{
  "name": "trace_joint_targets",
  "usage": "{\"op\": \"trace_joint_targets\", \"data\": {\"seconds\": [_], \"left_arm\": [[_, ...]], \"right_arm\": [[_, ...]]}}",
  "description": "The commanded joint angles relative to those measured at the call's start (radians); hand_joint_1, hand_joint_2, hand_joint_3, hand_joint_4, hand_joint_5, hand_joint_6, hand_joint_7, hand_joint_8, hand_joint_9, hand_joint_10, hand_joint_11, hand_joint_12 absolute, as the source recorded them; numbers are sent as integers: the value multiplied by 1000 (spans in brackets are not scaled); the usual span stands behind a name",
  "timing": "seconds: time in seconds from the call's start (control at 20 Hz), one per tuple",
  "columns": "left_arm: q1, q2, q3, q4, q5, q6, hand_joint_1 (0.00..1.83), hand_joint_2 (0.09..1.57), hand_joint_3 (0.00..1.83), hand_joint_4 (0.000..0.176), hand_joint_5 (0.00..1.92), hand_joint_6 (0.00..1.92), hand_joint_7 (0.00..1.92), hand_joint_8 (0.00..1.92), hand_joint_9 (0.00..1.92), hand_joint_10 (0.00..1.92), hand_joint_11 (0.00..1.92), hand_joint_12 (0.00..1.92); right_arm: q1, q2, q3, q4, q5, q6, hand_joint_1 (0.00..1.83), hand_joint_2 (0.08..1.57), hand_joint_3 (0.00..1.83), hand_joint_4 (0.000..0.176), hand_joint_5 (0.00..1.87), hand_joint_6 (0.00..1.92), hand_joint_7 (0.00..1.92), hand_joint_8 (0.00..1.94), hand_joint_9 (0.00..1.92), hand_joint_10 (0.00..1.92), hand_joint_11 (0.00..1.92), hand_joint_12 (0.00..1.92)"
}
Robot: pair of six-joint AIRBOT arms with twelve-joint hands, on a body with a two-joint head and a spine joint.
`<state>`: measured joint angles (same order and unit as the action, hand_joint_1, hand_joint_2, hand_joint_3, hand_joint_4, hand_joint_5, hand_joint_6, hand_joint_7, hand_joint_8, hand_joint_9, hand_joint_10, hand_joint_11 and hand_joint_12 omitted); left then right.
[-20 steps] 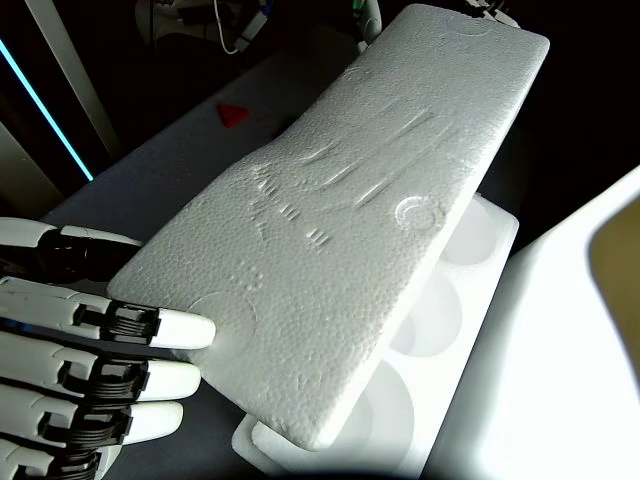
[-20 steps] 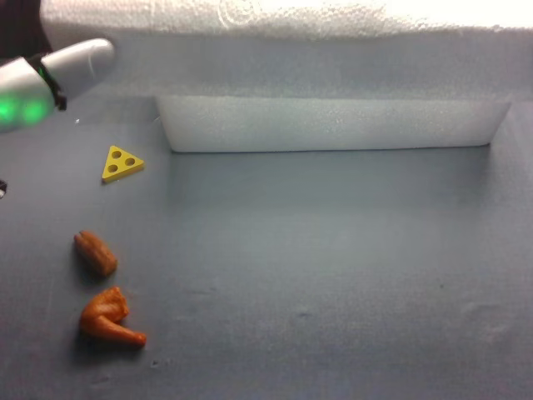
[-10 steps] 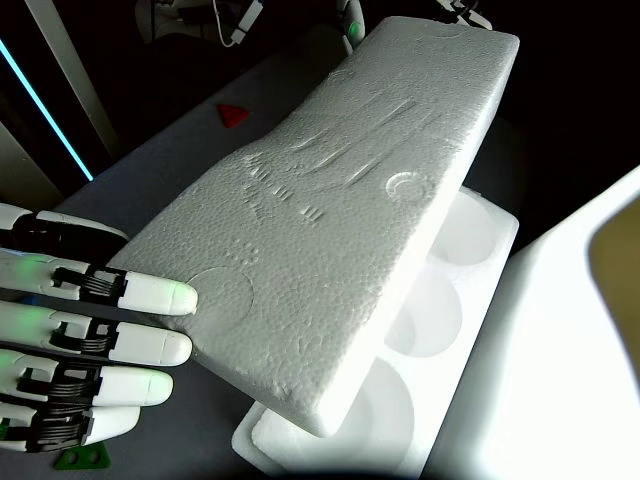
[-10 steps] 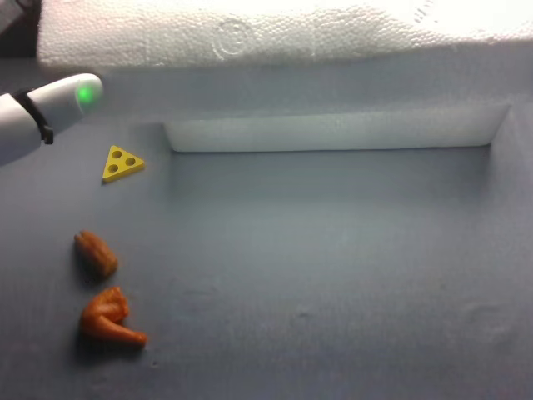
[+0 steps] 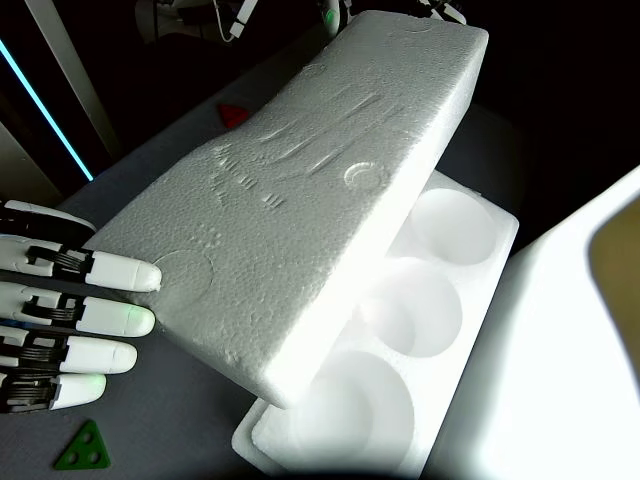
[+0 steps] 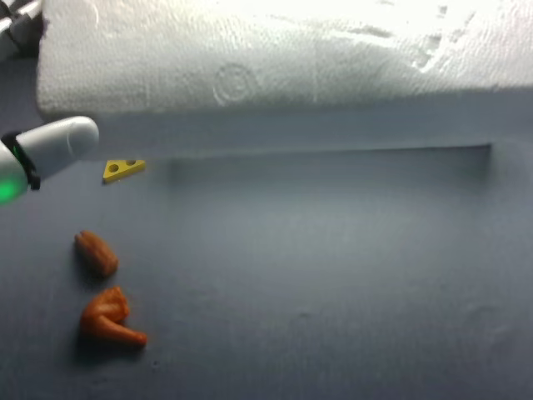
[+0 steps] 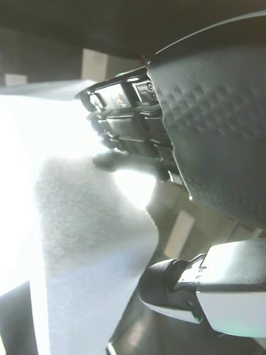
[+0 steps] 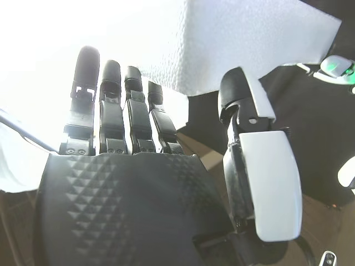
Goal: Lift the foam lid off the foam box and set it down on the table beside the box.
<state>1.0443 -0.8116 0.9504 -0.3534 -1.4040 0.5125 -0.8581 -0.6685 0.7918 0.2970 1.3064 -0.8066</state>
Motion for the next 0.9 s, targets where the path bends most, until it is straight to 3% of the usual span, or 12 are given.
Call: {"op": "trace_joint_targets", "data": {"seconds": [0.0, 0.15, 0.3, 0.35, 0.45, 0.55, 0.65, 0.85], "left_arm": [[0, 1, -8, 89, -115, -19, 392, 1068, 0, 0, 252, 0, 0, 0, 0, 0, 0, 0], [25, -10, -12, 84, -109, -34, 364, 1070, 0, 0, 253, 5, 0, 0, 0, 0, 58, 28], [68, -20, -26, 67, -118, -48, 383, 1087, 5, 0, 256, 4, 0, 0, 0, 0, 73, 46], [88, -26, -29, 54, -127, -54, 375, 1091, 6, 0, 259, 4, 0, 0, 0, 0, 62, 48], [118, -34, -31, 38, -135, -65, 377, 1091, 0, 0, 268, 2, 0, 0, 0, 0, 2, 252], [132, -47, -32, 36, -126, -75, 392, 1091, 0, 0, 255, 0, 0, 0, 0, 0, 0, 207], [133, -63, -25, 35, -103, -85, 331, 1104, 5, 0, 229, 1, 0, 0, 0, 0, 0, 16], [133, -70, -12, 36, -62, -87, 324, 1122, 8, 0, 227, 1, 0, 0, 0, 0, 0, 0]], "right_arm": [[1, 6, -7, -73, 126, 24, 523, 1291, 5, 0, 7, 337, 129, 9, 3, 414, 0, 972], [-49, 6, -13, -69, 126, 56, 489, 1310, 2, 0, 51, 172, 118, 1, 21, 276, 0, 706], [-96, 6, -23, -60, 125, 76, 469, 1312, 0, 0, 82, 36, 99, 1, 85, 128, 0, 711], [-112, 6, -28, -55, 126, 83, 434, 1312, 0, 0, 66, 16, 85, 2, 92, 97, 0, 634], [-141, 6, -31, -43, 126, 98, 419, 1323, 1, 0, 69, 6, 99, 4, 117, 67, 0, 629], [-172, 4, -32, -27, 126, 111, 408, 1322, 0, 0, 59, 0, 104, 3, 99, 43, 0, 527], [-202, 0, -32, -8, 130, 123, 373, 1335, 4, 0, 54, 0, 102, 1, 78, 30, 0, 506], [-241, -12, -20, 26, 130, 136, 393, 1321, 0, 0, 78, 4, 119, 9, 120, 48, 0, 924]]}}
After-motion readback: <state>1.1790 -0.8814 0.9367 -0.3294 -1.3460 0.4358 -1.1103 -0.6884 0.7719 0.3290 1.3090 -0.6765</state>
